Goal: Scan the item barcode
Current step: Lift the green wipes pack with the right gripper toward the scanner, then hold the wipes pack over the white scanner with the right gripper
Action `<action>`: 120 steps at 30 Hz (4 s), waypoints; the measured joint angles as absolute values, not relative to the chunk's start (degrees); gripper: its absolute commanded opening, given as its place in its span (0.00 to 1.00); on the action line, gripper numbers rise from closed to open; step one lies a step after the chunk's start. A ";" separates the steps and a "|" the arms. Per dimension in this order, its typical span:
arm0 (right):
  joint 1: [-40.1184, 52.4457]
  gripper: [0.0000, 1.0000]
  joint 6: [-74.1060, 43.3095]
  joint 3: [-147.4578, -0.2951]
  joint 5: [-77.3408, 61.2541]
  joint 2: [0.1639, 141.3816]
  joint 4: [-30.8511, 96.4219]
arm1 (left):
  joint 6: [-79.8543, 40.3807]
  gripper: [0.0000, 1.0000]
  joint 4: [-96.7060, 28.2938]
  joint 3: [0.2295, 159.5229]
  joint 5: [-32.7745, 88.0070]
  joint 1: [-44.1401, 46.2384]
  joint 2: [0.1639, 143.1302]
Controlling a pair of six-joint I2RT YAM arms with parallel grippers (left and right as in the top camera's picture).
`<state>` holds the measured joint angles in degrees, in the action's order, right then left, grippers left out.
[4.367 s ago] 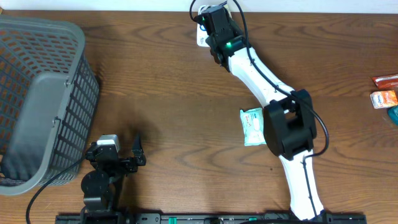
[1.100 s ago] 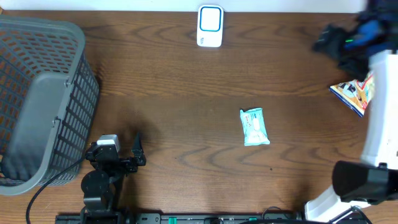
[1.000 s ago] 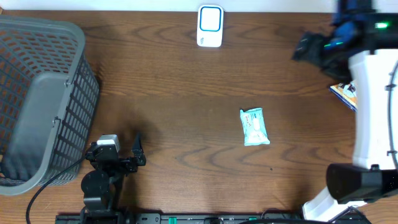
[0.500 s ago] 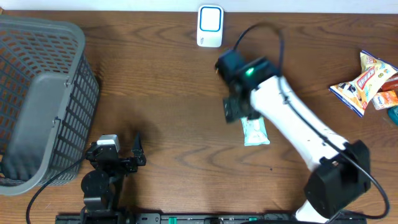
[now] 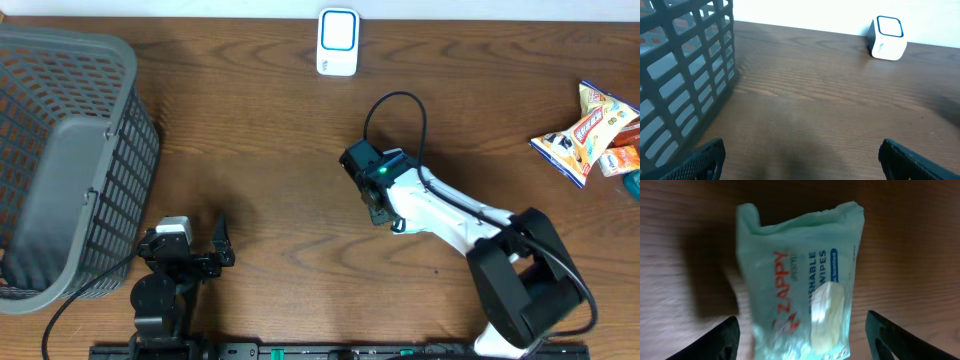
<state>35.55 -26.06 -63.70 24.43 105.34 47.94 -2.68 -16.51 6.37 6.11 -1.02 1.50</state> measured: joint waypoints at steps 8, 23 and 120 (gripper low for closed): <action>35.55 0.58 -25.63 -63.42 30.79 108.36 46.17 | -2.68 0.98 -16.51 6.37 6.11 -1.02 1.50; 35.92 0.01 -24.47 -64.64 40.66 114.89 47.09 | -2.70 0.98 -16.51 6.37 6.11 -1.02 1.50; 35.66 0.01 22.74 -77.36 18.22 110.30 4.91 | -2.68 0.98 -16.51 6.37 6.11 -1.02 1.50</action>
